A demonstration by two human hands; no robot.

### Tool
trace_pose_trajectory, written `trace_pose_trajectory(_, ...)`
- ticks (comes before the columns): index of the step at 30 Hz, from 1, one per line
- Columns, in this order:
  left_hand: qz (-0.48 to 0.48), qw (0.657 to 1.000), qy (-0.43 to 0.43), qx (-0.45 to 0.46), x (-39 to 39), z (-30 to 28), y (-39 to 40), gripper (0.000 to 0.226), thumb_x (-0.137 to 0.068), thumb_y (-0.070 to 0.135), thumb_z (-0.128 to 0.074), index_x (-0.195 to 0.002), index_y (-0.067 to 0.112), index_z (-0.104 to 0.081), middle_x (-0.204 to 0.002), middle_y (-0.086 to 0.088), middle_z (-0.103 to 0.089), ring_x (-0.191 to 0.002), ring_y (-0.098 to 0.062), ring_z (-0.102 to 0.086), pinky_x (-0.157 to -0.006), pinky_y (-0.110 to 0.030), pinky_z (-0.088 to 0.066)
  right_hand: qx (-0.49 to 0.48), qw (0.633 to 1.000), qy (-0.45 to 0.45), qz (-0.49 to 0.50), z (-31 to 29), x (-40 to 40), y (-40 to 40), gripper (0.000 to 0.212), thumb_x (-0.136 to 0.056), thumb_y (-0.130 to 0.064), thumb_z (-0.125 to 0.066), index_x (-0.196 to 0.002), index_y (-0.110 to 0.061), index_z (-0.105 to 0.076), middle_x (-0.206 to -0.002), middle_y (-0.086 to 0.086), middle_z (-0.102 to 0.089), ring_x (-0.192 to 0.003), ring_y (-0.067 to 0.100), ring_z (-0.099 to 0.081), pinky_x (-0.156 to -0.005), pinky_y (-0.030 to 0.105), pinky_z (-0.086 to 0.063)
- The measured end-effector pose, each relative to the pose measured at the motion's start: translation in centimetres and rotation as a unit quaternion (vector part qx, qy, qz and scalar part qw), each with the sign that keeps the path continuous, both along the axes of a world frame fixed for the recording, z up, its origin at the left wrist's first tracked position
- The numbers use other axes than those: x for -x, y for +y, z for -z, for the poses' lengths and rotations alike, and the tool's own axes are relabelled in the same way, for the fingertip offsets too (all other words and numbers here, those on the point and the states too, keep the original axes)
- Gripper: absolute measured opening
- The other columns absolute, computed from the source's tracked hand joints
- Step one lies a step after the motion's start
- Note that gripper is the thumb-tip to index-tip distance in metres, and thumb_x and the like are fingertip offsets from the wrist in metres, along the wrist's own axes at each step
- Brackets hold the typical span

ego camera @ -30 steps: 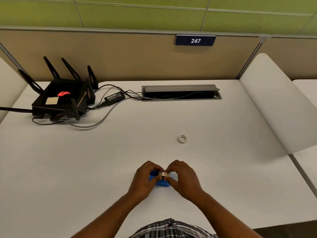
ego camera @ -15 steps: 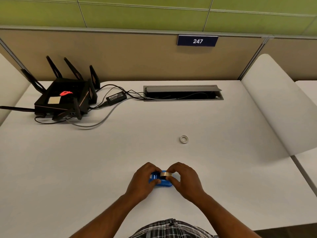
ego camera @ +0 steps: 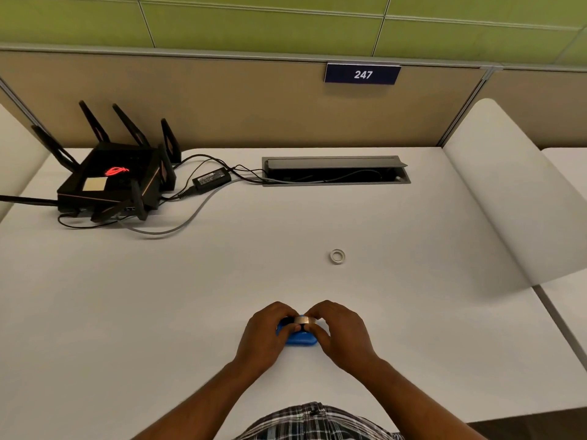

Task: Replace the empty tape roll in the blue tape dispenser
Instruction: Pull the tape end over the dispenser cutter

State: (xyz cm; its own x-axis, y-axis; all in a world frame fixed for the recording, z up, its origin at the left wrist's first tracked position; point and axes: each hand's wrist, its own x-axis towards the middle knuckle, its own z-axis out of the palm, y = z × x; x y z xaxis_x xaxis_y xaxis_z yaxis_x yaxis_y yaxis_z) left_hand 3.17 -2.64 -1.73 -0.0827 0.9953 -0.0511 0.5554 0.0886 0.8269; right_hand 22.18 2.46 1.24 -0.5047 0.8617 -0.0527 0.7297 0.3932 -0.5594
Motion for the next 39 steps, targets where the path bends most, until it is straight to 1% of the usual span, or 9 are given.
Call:
trace_pose_trajectory(6,-0.007,1.000,-0.005,0.019,-0.1,0.1,0.0,0.006,-0.089,0.026,-0.068,-0.094,0.029,-0.069,-0.093,0.018,-0.068,-0.090,-0.003,-0.064,-0.081,-0.016,-0.052,0.031,0.998,-0.019,-0.046,-0.1,-0.3,0.7,0.030,-0.091,-0.043,-0.070,-0.118,-0.030,-0.069,-0.113,-0.012,-0.071,-0.102,0.008,-0.064,-0.090,0.026,-0.052)
trace_pose_trajectory(14,-0.018,0.999,-0.031,0.020,-0.2,-0.2,-0.1,0.013,-0.085,0.034,-0.073,-0.098,0.033,-0.070,-0.097,0.021,-0.068,-0.095,0.002,-0.064,-0.083,-0.014,-0.051,0.026,0.999,-0.012,-0.030,-0.5,-0.5,1.0,0.020,-0.089,-0.041,-0.072,-0.107,-0.033,-0.073,-0.106,-0.016,-0.073,-0.096,0.004,-0.066,-0.084,0.022,-0.052)
trace_pose_trajectory(18,-0.002,0.999,-0.040,0.018,0.0,-0.3,-0.2,0.024,-0.081,0.036,-0.077,-0.103,0.036,-0.069,-0.105,0.021,-0.070,-0.108,0.003,-0.062,-0.101,-0.020,-0.046,0.023,0.999,-0.019,-0.018,-0.6,-0.6,0.8,0.023,-0.090,-0.044,-0.070,-0.110,-0.034,-0.073,-0.107,-0.016,-0.073,-0.098,0.003,-0.065,-0.088,0.022,-0.052)
trace_pose_trajectory(21,-0.004,0.999,-0.040,0.012,-0.2,-0.4,0.0,0.022,-0.081,0.036,-0.077,-0.101,0.037,-0.070,-0.101,0.022,-0.073,-0.103,0.003,-0.065,-0.112,-0.020,-0.034,0.029,0.999,-0.024,-0.003,-0.6,-0.6,0.7,0.023,-0.090,-0.045,-0.071,-0.111,-0.036,-0.073,-0.108,-0.017,-0.075,-0.100,0.002,-0.066,-0.090,0.020,-0.050)
trace_pose_trajectory(25,-0.020,0.999,-0.046,0.005,-0.4,-0.6,0.1,0.023,-0.081,0.034,-0.077,-0.101,0.042,-0.070,-0.097,0.022,-0.074,-0.097,0.002,-0.067,-0.101,-0.007,-0.035,0.030,0.999,-0.026,0.015,-0.7,-0.6,0.6,0.024,-0.089,-0.045,-0.073,-0.111,-0.038,-0.074,-0.108,-0.017,-0.076,-0.100,0.003,-0.067,-0.090,0.021,-0.050)
trace_pose_trajectory(29,-0.014,0.999,-0.050,-0.004,-0.4,-1.0,0.3,0.022,-0.083,0.024,-0.076,-0.097,0.041,-0.072,-0.096,0.025,-0.073,-0.096,0.002,-0.068,-0.108,-0.011,-0.032,0.023,0.999,-0.012,0.027,-1.0,-0.6,0.5,0.024,-0.087,-0.046,-0.075,-0.110,-0.038,-0.076,-0.104,-0.017,-0.077,-0.095,0.002,-0.068,-0.087,0.022,-0.052)
trace_pose_trajectory(31,-0.004,0.999,-0.047,-0.009,-0.3,-1.3,0.4,0.024,-0.083,0.023,-0.076,-0.096,0.043,-0.071,-0.096,0.025,-0.073,-0.096,0.001,-0.068,-0.102,-0.006,-0.036,0.021,0.999,-0.007,0.031,-1.2,-0.6,0.5,0.025,-0.086,-0.047,-0.075,-0.110,-0.039,-0.076,-0.103,-0.017,-0.077,-0.094,0.001,-0.068,-0.086,0.022,-0.053)
trace_pose_trajectory(34,0.002,0.999,-0.042,-0.002,-0.2,-1.6,0.6,0.022,-0.084,0.027,-0.075,-0.099,0.041,-0.069,-0.099,0.026,-0.070,-0.100,0.000,-0.065,-0.090,-0.009,-0.045,0.025,0.999,-0.002,0.022,-1.6,-0.7,0.7,0.028,-0.084,-0.051,-0.075,-0.109,-0.039,-0.074,-0.101,-0.019,-0.076,-0.092,0.000,-0.067,-0.085,0.022,-0.054)
trace_pose_trajectory(39,0.006,0.999,-0.038,0.012,0.0,-2.2,0.8,0.030,-0.086,0.025,-0.073,-0.097,0.051,-0.062,-0.103,0.032,-0.065,-0.106,0.005,-0.059,-0.089,-0.005,-0.041,0.067,0.997,0.038,-0.029,-3.2,-1.0,1.5,0.038,-0.085,-0.059,-0.069,-0.118,-0.041,-0.067,-0.101,-0.021,-0.076,-0.096,-0.006,-0.069,-0.089,0.022,-0.056)
